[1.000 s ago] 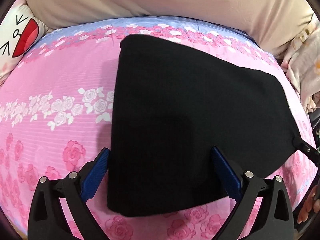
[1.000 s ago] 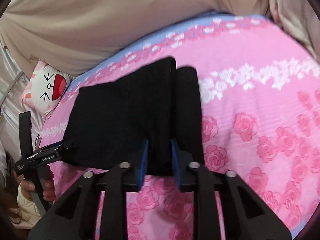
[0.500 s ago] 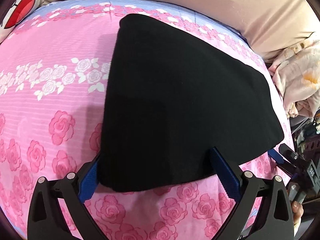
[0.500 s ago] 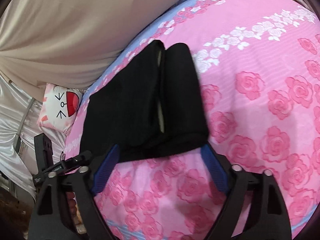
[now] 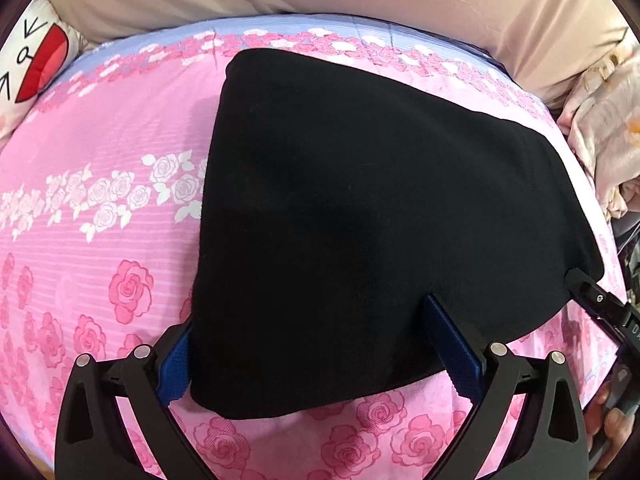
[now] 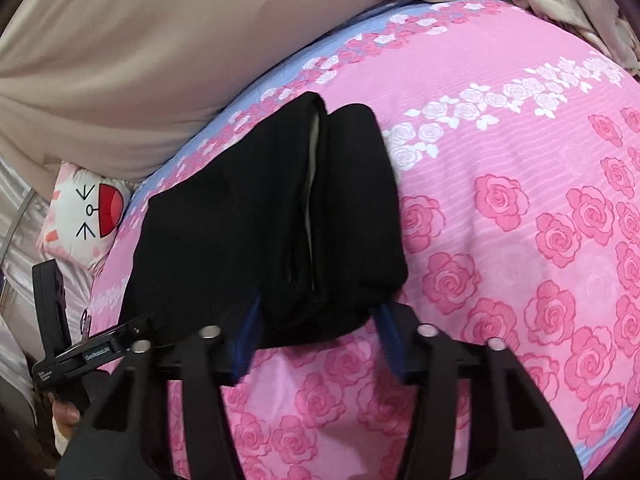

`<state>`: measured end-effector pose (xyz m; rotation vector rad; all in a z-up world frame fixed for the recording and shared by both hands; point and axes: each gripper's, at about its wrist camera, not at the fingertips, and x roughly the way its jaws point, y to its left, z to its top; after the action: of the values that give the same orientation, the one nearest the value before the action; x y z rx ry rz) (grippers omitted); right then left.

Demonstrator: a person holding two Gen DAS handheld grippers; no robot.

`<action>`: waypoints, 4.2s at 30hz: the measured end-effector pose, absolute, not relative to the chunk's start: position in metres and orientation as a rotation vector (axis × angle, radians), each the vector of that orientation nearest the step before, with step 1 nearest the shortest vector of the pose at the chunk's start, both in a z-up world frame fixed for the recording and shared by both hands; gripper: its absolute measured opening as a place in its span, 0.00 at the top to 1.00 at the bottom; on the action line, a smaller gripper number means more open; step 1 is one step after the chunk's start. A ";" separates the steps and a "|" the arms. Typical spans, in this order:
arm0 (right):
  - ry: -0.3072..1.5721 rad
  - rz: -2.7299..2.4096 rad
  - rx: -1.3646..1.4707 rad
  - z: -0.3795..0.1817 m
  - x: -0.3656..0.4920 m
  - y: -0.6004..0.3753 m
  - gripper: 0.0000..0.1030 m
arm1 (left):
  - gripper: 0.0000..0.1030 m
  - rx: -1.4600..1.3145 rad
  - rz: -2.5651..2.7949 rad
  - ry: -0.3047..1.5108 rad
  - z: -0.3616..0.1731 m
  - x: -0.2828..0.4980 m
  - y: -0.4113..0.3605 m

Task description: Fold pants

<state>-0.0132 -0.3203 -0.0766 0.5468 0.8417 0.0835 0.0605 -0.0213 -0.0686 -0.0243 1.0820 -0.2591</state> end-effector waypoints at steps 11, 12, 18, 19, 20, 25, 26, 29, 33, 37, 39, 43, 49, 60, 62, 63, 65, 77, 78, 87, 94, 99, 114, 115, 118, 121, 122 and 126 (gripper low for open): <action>0.771 -0.027 0.361 -0.041 -0.041 -0.321 0.45 | 0.05 0.021 -0.227 1.053 -0.067 0.054 -0.023; 0.740 -0.046 0.327 -0.033 -0.043 -0.319 0.44 | 0.05 0.026 -0.223 1.050 -0.066 0.054 -0.025; 0.750 0.101 0.163 -0.022 -0.016 -0.272 0.70 | 0.05 0.056 -0.206 1.030 -0.065 0.051 -0.028; 0.791 0.087 0.110 -0.033 -0.008 -0.264 0.79 | 0.05 0.059 -0.205 1.029 -0.065 0.051 -0.028; 0.848 0.029 0.044 -0.051 0.000 -0.261 0.96 | 0.05 0.060 -0.207 1.028 -0.065 0.051 -0.028; 0.849 0.027 0.083 -0.039 0.003 -0.276 1.00 | 0.05 0.071 -0.219 1.027 -0.064 0.048 -0.028; 0.836 0.026 0.073 -0.032 0.006 -0.275 1.00 | 0.05 0.072 -0.216 1.025 -0.064 0.048 -0.029; 0.778 0.038 0.039 -0.006 0.021 -0.273 0.96 | 0.05 0.095 -0.204 1.013 -0.062 0.047 -0.033; 0.784 0.043 -0.023 0.001 0.067 -0.267 0.95 | 0.05 0.105 -0.206 1.010 -0.060 0.047 -0.033; 0.942 -0.021 -0.184 -0.050 0.120 -0.272 1.00 | 0.05 0.104 -0.220 1.017 -0.060 0.050 -0.030; 0.945 0.019 -0.073 -0.051 0.119 -0.291 1.00 | 0.05 0.120 -0.227 1.002 -0.058 0.048 -0.030; 0.913 0.040 0.018 -0.023 0.093 -0.305 0.84 | 0.06 0.181 -0.200 0.930 -0.043 0.041 -0.031; 1.018 0.230 0.228 -0.031 0.046 -0.328 0.33 | 0.06 0.107 -0.335 1.009 -0.044 0.053 -0.024; 0.962 0.239 0.089 -0.016 0.039 -0.302 0.78 | 0.70 0.069 -0.407 1.008 -0.028 0.078 -0.026; 0.912 0.221 0.093 0.006 0.028 -0.310 0.91 | 0.72 0.056 -0.425 0.984 -0.009 0.079 -0.020; 0.911 0.204 0.097 0.007 0.024 -0.319 0.91 | 0.75 0.056 -0.415 0.992 -0.009 0.079 -0.017; 0.976 0.153 0.127 -0.023 0.028 -0.340 0.91 | 0.67 0.082 -0.392 1.052 -0.032 0.087 -0.019; 0.931 0.201 0.535 -0.055 -0.009 -0.382 0.23 | 0.16 -0.124 -0.321 1.023 -0.021 0.072 0.026; 0.941 0.216 0.568 -0.061 -0.011 -0.383 0.23 | 0.16 -0.195 -0.364 1.067 -0.029 0.072 0.029; 0.922 0.320 0.774 -0.084 -0.025 -0.378 0.15 | 0.14 -0.434 -0.458 1.213 -0.070 0.074 0.034; 0.939 0.356 0.770 -0.083 0.010 -0.368 0.10 | 0.12 -0.373 -0.431 1.204 -0.069 0.092 0.017; 0.954 0.374 0.724 -0.081 0.033 -0.359 0.06 | 0.10 -0.232 -0.385 1.193 -0.066 0.100 -0.004; 0.939 0.370 0.626 -0.078 0.055 -0.344 0.04 | 0.05 -0.085 -0.357 1.160 -0.070 0.121 -0.032; 0.939 0.369 0.621 -0.078 0.055 -0.342 0.04 | 0.05 -0.082 -0.357 1.157 -0.069 0.119 -0.033; 0.937 0.365 0.612 -0.078 0.058 -0.340 0.04 | 0.05 -0.078 -0.360 1.153 -0.069 0.120 -0.036; 0.926 0.366 0.586 -0.078 0.064 -0.336 0.04 | 0.05 -0.076 -0.365 1.147 -0.068 0.121 -0.038; 0.921 0.365 0.583 -0.078 0.065 -0.333 0.04 | 0.05 -0.076 -0.369 1.143 -0.068 0.122 -0.038; 0.912 0.329 0.559 -0.075 0.067 -0.326 0.09 | 0.05 -0.093 -0.424 1.119 -0.067 0.126 -0.032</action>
<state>0.0668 -0.3262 -0.0754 0.5589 0.9121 0.3290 0.1259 -0.0322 -0.0674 -0.0932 1.1190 -0.4237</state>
